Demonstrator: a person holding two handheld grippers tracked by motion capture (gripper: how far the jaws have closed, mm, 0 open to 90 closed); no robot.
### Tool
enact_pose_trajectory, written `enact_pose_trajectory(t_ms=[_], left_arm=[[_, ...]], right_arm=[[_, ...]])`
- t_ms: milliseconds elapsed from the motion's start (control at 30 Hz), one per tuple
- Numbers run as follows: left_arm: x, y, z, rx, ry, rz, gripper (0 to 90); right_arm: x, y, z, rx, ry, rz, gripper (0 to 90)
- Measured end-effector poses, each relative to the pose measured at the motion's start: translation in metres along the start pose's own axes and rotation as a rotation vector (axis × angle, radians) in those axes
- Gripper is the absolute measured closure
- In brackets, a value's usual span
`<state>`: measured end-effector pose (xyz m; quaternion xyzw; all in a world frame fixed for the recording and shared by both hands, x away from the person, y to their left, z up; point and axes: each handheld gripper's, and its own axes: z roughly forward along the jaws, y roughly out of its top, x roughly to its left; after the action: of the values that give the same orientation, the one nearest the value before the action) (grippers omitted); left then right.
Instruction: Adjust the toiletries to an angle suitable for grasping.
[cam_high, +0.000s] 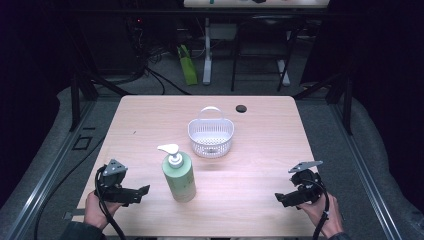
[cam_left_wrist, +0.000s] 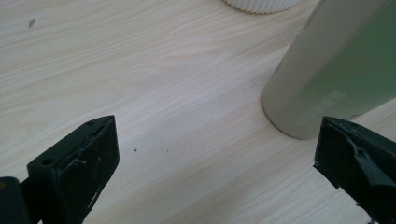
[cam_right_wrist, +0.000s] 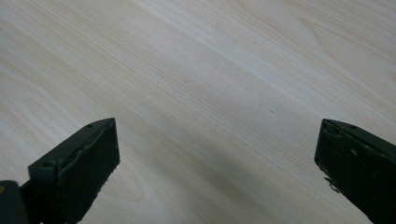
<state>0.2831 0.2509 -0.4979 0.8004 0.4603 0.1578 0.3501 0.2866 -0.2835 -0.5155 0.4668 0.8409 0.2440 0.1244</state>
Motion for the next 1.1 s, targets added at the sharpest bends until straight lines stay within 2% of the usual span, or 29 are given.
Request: enact_pose_trajectory(t_ms=[267,500,700,867,1033,1100], left_arm=[[-0.005,0.004,-0.005,-0.055,-0.032,0.009,0.0],[-0.017,0.01,-0.006,-0.087,-0.075,0.028,0.0],[-0.028,0.015,-0.005,-0.092,-0.105,0.063,0.0],[-0.042,0.02,-0.003,-0.115,-0.139,0.096,0.0],[-0.05,0.022,-0.002,-0.128,-0.166,0.109,0.0],[-0.056,0.025,-0.001,-0.141,-0.182,0.133,0.0]], right_arm=[[0.0,0.001,0.0,-0.003,0.004,-0.015,0.5],[0.002,0.002,0.001,0.002,0.004,-0.019,1.0],[0.001,0.001,0.002,0.008,0.003,-0.022,1.0],[0.001,0.001,0.003,0.011,0.002,-0.028,1.1],[0.001,0.001,0.003,0.012,0.004,-0.024,1.3],[0.001,0.001,0.003,0.011,0.004,-0.024,1.4]])
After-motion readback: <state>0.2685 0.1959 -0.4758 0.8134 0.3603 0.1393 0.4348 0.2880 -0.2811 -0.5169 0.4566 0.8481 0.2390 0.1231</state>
